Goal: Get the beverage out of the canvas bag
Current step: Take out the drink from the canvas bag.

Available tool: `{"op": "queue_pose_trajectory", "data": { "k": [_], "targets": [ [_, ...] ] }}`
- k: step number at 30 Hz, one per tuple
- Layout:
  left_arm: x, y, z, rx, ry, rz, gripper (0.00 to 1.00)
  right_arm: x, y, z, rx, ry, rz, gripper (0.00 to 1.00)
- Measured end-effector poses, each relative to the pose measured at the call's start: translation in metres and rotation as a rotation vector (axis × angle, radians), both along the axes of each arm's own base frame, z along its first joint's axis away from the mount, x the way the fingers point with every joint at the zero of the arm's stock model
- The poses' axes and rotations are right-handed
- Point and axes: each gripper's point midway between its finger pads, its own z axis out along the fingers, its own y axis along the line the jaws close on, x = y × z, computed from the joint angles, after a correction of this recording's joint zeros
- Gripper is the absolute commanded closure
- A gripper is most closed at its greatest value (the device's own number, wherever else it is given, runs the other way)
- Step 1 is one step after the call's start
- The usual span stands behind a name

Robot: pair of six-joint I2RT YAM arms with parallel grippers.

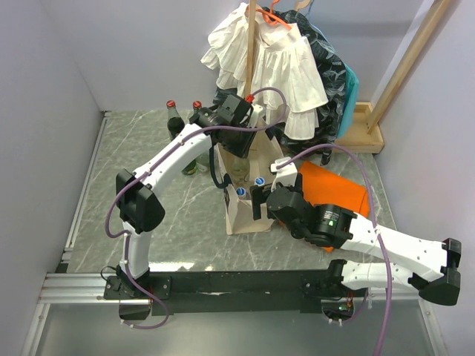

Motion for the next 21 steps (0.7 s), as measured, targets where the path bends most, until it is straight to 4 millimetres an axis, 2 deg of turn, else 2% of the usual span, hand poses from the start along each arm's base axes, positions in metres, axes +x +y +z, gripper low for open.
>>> {"op": "queue_pose_trajectory", "data": {
  "k": [13, 21],
  "targets": [
    [0.001, 0.000, 0.021, -0.017, -0.030, -0.009, 0.99, 0.010, -0.012, 0.020, -0.059, -0.074, -0.036, 0.00],
    [0.001, 0.000, 0.026, -0.019, -0.039, -0.015, 0.99, 0.013, -0.018, 0.024, -0.092, -0.102, -0.050, 0.00]
  ]
}}
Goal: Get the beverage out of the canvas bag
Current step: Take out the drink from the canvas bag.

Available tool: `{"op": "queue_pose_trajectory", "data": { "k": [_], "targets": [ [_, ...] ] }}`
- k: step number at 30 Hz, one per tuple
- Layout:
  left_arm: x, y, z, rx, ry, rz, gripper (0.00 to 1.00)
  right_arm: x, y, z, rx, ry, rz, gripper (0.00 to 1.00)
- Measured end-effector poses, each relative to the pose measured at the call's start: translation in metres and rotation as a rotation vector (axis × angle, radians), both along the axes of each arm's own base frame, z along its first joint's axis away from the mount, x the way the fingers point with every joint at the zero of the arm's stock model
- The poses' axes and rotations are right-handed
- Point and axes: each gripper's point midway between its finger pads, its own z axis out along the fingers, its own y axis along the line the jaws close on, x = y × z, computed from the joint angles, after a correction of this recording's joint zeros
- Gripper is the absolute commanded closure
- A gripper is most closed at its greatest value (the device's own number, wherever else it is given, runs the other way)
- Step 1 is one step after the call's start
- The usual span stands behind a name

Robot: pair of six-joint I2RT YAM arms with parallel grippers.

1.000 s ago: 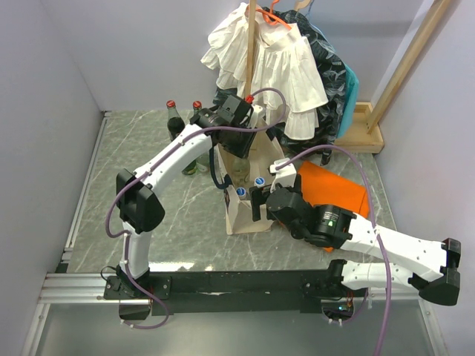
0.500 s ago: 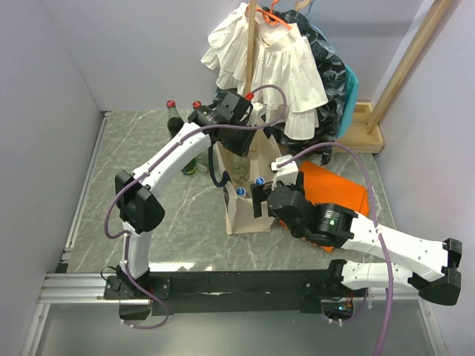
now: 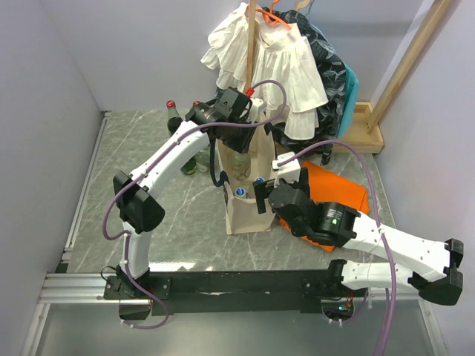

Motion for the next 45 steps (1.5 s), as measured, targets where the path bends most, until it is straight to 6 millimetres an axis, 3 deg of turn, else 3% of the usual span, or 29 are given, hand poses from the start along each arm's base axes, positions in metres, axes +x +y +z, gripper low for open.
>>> {"op": "queue_pose_trajectory", "data": {
  "k": [11, 19, 26, 36, 45],
  "targets": [
    [-0.002, 0.002, 0.005, 0.003, -0.003, -0.006, 0.99, 0.001, -0.008, 0.009, 0.004, -0.029, -0.020, 0.00],
    [-0.004, 0.004, 0.019, -0.013, -0.025, -0.005, 0.99, 0.002, -0.009, 0.009, 0.004, -0.032, -0.025, 0.00],
    [-0.008, 0.009, 0.044, -0.048, -0.076, 0.001, 0.99, 0.001, -0.010, 0.011, 0.014, -0.035, -0.029, 0.00],
    [-0.015, 0.019, 0.103, -0.152, -0.216, 0.017, 0.99, 0.001, -0.011, 0.012, 0.029, -0.034, -0.033, 0.00],
    [-0.017, 0.022, 0.120, -0.183, -0.258, 0.023, 0.99, 0.001, -0.011, 0.011, 0.030, -0.033, -0.034, 0.00]
  ]
}}
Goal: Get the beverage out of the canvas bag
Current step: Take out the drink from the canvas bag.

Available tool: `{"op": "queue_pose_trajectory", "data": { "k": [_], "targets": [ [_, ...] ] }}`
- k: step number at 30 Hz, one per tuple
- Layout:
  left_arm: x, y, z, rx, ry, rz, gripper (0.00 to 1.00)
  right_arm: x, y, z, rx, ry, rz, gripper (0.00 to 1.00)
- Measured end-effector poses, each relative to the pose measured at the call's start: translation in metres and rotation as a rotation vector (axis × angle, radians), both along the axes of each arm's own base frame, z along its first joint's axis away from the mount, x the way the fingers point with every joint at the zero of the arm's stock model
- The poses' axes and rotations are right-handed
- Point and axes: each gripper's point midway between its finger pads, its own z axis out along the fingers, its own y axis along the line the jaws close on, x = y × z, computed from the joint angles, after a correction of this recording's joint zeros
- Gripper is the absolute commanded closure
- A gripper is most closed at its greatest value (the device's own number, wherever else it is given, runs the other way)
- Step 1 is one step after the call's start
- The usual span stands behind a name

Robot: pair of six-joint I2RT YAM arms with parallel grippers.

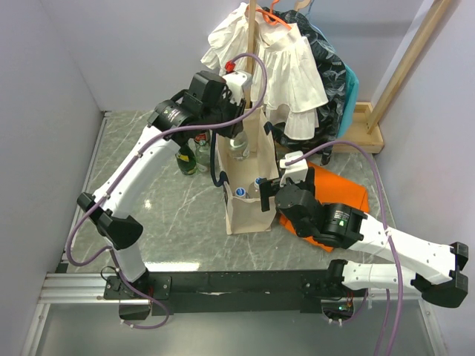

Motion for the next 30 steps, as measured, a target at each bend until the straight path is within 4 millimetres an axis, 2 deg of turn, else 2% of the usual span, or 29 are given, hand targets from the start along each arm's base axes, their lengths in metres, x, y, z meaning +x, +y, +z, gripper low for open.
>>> {"op": "queue_pose_trajectory", "data": {
  "k": [10, 24, 30],
  "targets": [
    [-0.003, 0.005, 0.009, -0.009, -0.021, 0.009, 0.99, 0.000, 0.000, -0.002, -0.003, 0.002, 0.000, 0.00],
    [-0.013, 0.028, 0.052, -0.068, -0.133, 0.064, 0.99, 0.000, 0.001, -0.002, -0.004, 0.003, 0.004, 0.00],
    [-0.015, 0.034, 0.063, -0.081, -0.162, 0.083, 0.99, 0.000, 0.003, -0.005, -0.017, 0.007, 0.010, 0.00]
  ]
}}
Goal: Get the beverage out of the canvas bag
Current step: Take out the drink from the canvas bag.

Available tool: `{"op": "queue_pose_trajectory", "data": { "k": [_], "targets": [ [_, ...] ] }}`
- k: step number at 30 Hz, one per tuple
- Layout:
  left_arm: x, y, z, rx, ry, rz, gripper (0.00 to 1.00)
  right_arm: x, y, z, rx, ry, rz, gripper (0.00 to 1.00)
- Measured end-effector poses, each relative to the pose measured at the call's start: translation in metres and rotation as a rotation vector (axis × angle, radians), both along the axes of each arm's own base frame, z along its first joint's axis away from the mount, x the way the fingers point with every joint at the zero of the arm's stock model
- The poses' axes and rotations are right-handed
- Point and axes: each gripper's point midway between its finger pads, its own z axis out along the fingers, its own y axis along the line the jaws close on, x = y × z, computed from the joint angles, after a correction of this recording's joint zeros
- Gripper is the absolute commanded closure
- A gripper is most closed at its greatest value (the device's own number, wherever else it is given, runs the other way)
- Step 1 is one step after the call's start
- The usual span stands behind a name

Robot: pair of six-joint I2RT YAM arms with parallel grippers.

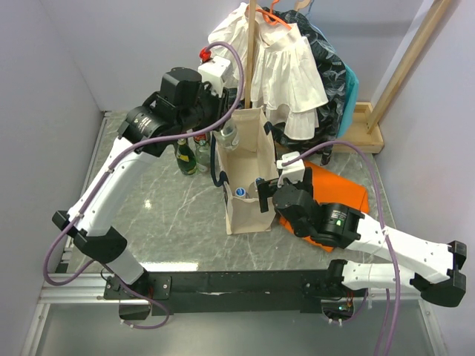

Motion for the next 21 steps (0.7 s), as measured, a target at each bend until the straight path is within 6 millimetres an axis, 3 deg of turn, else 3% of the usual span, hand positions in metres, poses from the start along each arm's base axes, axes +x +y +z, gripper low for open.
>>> {"op": "queue_pose_trajectory", "data": {
  "k": [14, 21],
  "targets": [
    [-0.011, 0.027, 0.024, -0.013, -0.062, 0.067, 0.99, 0.002, 0.009, -0.005, -0.016, 0.008, 0.020, 0.00],
    [-0.017, 0.049, 0.016, 0.035, -0.064, 0.135, 0.99, 0.002, 0.010, -0.005, -0.016, 0.009, 0.025, 0.00]
  ]
}}
